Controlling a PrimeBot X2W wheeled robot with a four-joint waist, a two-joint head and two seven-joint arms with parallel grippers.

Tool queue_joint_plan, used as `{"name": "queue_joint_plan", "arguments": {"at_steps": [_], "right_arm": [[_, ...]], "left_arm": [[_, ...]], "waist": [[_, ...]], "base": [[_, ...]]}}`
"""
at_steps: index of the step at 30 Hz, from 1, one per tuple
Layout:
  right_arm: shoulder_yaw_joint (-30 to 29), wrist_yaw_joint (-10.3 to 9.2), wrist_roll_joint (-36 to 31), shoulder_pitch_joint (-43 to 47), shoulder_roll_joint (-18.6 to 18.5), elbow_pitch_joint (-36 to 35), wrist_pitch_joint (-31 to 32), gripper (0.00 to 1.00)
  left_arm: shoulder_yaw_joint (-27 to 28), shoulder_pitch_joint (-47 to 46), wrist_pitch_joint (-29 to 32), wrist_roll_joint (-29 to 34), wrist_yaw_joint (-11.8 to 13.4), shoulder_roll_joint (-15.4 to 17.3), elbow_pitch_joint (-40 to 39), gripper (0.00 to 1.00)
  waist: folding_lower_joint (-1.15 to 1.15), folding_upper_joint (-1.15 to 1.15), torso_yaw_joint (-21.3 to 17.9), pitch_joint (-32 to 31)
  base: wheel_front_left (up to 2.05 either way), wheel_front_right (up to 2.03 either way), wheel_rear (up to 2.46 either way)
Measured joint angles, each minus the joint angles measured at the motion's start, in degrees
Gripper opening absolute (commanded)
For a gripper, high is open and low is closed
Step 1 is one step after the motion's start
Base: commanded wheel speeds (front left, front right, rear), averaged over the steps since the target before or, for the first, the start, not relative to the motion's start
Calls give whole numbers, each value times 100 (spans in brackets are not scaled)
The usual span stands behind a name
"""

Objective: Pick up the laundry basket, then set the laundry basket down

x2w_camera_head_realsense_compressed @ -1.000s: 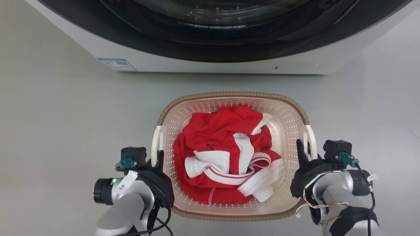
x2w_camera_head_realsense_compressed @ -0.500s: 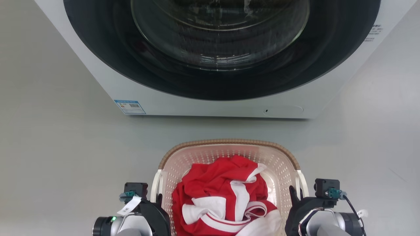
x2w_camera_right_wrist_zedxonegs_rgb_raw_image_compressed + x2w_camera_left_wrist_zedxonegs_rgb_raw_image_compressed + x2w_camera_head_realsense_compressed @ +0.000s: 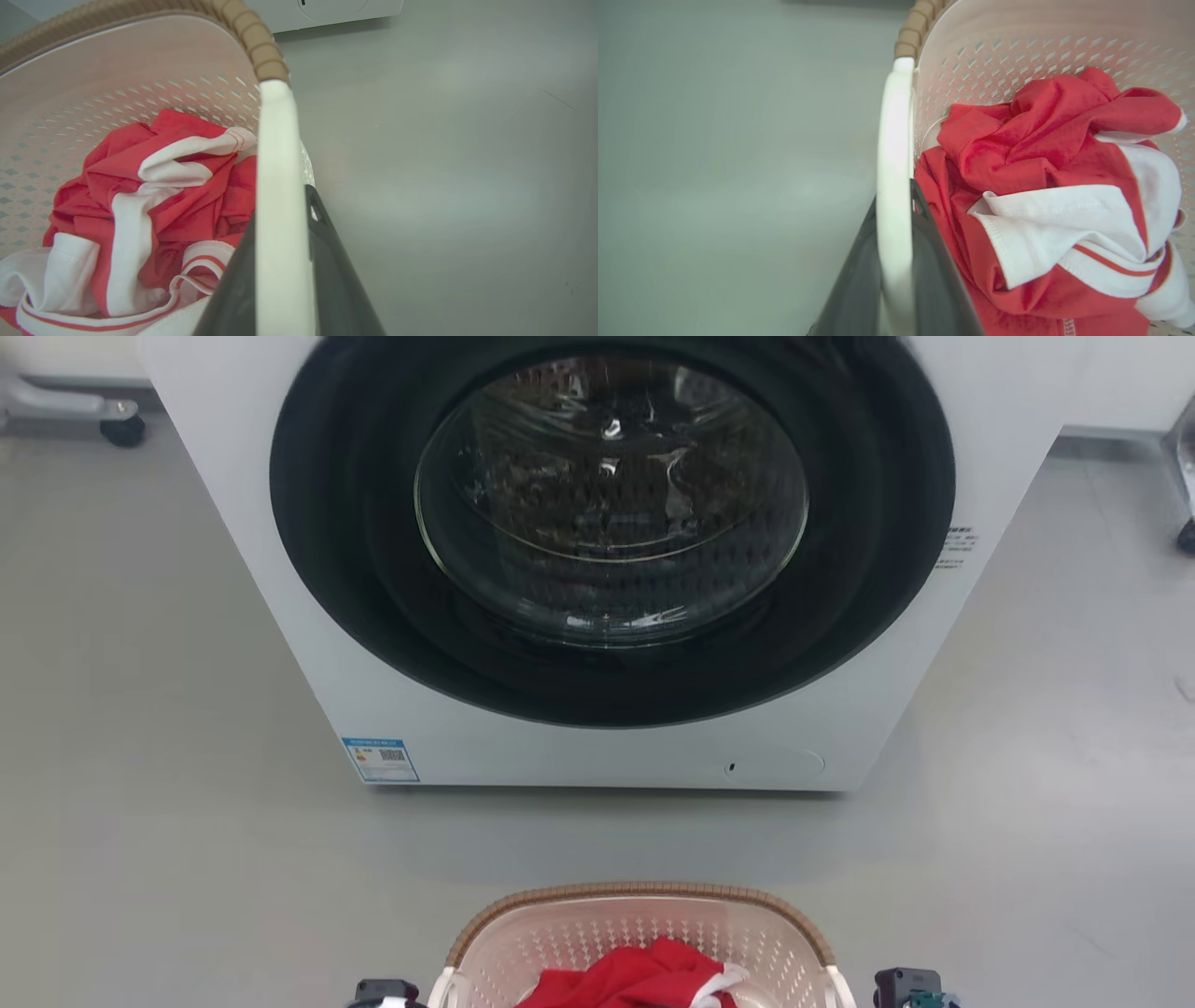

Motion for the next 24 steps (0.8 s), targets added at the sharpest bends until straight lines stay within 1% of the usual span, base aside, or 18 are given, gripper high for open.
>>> {"name": "queue_joint_plan", "arguments": {"at_steps": [8, 10, 24], "right_arm": [[291, -75, 342, 205, -1, -62, 119, 0], [336, -102, 411, 204, -3, -68, 147, 0], [613, -125, 825, 198, -11, -40, 153, 0]], "left_arm": [[-54, 189, 92, -41, -4, 9, 59, 0], [-63, 189, 93, -41, -43, 16, 68, 0], [-126, 189, 120, -82, -43, 33, 86, 0]], "waist": [[0, 0, -65, -476], [0, 0, -79, -536], [2, 1, -88, -649]], "base": [[0, 0, 0], [0, 0, 0], [0, 0, 0]]}}
